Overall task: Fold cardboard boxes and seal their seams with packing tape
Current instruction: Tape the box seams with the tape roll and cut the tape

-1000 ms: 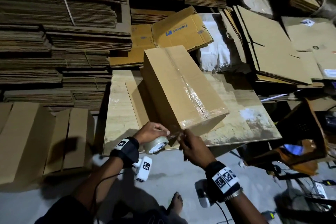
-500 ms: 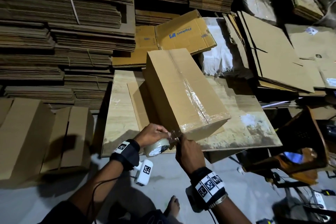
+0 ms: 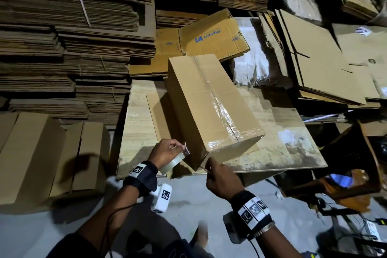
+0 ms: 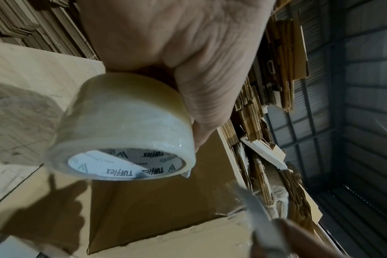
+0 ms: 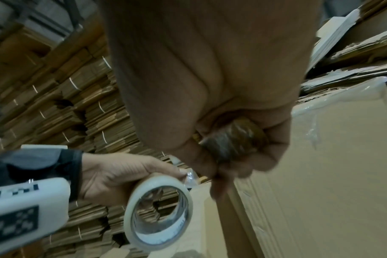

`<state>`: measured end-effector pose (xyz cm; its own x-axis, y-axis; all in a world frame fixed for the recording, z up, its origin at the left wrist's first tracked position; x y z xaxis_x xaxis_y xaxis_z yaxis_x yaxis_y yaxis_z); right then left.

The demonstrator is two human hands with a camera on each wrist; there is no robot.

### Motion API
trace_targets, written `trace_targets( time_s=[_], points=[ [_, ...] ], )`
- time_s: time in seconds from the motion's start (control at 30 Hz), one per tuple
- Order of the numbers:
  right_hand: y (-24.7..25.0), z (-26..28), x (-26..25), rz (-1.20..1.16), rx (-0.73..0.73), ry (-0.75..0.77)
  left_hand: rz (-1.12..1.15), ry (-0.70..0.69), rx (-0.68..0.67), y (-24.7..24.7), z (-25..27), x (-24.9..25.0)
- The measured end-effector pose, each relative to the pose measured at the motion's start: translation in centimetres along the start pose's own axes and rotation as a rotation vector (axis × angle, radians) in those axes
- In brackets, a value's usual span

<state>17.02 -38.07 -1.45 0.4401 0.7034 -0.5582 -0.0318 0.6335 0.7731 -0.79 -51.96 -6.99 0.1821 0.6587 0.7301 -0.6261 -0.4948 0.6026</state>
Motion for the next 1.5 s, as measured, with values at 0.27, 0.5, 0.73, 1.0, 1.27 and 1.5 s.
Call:
trace_targets(
  time_s=[0.27, 0.5, 0.73, 1.0, 1.27, 1.5],
  points=[
    [5.3, -3.9, -0.9, -0.084, 0.428, 0.149, 0.122, 0.022, -0.023, -1.1, 0.5, 0.4],
    [3.8, -7.0, 0.7, 0.182, 0.324, 0.054, 0.150, 0.042, -0.010, -2.3, 0.9, -0.4],
    [3.9, -7.6, 0.7, 0.291, 0.179, 0.074, 0.246, 0.084, -0.005, -3.0, 1.6, -0.8],
    [4.8, -8.8, 0.4, 0.226, 0.038, 0.064, 0.204, 0.106, 0.031, -2.0, 1.1, -0.4],
    [5.1, -8.8, 0.6, 0.211, -0.007, 0.092, 0.332, 0.124, 0.043, -2.6, 1.0, 2.5],
    [6.2, -6.7, 1.7, -0.047, 0.023, 0.257, 0.359, 0.158, 0.109, -3.3, -0.2, 2.8]
  ],
)
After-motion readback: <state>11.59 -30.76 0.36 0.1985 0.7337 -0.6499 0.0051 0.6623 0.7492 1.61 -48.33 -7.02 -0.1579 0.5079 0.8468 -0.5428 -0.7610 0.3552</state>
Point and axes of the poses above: each hand's wrist, its own z-axis away from the middle knuckle, its own y-axis out of the back of the hand, x = y × z, the point moved 5 cm from there along -z, towards the middle knuckle, and after that the axes turned 15 degrees about -z, right-handed, at the moved point
